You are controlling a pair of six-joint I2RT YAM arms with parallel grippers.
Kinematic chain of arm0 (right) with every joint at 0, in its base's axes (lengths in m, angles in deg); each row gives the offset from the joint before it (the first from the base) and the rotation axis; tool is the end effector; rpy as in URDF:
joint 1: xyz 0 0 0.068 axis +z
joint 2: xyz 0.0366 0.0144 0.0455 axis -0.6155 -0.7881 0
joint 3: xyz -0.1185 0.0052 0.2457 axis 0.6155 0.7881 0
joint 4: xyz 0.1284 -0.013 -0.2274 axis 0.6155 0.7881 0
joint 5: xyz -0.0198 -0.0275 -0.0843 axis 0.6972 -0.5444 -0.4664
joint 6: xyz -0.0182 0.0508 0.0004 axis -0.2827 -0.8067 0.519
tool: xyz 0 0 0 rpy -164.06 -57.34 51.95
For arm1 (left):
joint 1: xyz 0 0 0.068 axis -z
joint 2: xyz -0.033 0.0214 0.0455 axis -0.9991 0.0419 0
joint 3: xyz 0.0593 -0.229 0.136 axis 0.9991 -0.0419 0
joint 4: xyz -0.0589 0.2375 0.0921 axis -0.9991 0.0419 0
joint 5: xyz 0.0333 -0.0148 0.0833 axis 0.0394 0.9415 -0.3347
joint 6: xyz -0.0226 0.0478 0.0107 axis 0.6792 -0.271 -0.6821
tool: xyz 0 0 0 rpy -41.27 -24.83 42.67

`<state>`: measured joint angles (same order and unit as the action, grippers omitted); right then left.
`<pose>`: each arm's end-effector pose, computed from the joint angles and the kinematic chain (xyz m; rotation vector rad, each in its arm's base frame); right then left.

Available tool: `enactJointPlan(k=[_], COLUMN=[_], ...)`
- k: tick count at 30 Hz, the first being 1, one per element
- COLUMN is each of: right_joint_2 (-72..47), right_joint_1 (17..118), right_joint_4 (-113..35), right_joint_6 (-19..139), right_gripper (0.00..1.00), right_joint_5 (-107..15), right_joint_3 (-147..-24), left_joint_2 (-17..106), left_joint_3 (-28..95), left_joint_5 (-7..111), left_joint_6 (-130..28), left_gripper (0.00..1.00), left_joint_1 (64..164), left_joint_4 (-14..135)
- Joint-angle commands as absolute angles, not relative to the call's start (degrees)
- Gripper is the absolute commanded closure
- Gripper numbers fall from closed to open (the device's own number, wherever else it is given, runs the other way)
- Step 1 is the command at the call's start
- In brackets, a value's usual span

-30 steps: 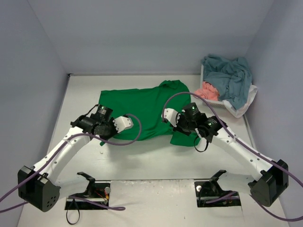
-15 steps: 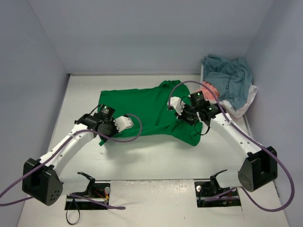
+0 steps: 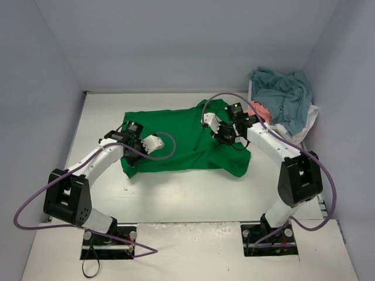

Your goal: Fold and stack the t-shirts

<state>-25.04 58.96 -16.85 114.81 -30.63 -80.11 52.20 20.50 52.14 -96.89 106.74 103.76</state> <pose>0.3308 0.1419 0.2597 -1.4564 1.7831 0.2463 0.2657 -0.0978 0.2316 1.2544 2.3778 -0.1181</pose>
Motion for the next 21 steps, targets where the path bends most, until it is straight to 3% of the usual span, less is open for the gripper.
enactJointPlan(k=[1, 21], right_joint_2=[-28.2, -43.5], right_joint_1=[57.8, 52.6], right_joint_4=[-18.8, -19.0], right_joint_6=[117.0, 119.4], right_gripper=[1.0, 1.0], right_joint_5=[-29.3, -28.4], right_joint_3=[-85.0, -98.4], left_joint_2=[53.6, 71.0], left_joint_3=[24.5, 39.7], left_joint_5=[52.0, 51.2], left_joint_6=[-98.6, -99.1], left_gripper=[1.0, 0.95], left_joint_1=[104.7, 102.5], left_joint_4=[100.7, 98.8])
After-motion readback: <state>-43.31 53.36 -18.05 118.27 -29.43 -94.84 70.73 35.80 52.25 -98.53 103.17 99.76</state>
